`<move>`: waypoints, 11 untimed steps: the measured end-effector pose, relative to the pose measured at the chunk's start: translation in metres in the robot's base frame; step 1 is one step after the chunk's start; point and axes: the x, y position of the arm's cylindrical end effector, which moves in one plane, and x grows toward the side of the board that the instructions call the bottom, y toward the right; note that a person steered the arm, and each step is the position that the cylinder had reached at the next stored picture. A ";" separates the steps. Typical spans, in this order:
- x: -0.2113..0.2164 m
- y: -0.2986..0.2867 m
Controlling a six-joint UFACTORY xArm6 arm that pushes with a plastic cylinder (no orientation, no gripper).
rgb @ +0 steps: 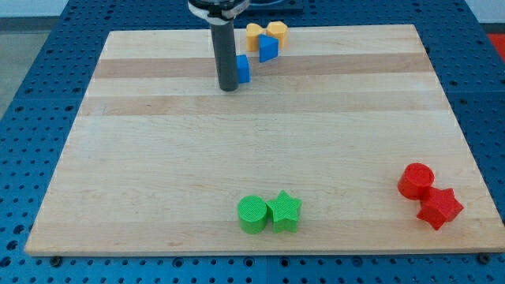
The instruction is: Put the blue cube at the left side of the blue triangle
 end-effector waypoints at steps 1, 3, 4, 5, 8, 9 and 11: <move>-0.023 0.000; -0.009 -0.003; -0.023 -0.003; -0.031 -0.001; -0.024 0.022; -0.039 0.022; 0.016 0.052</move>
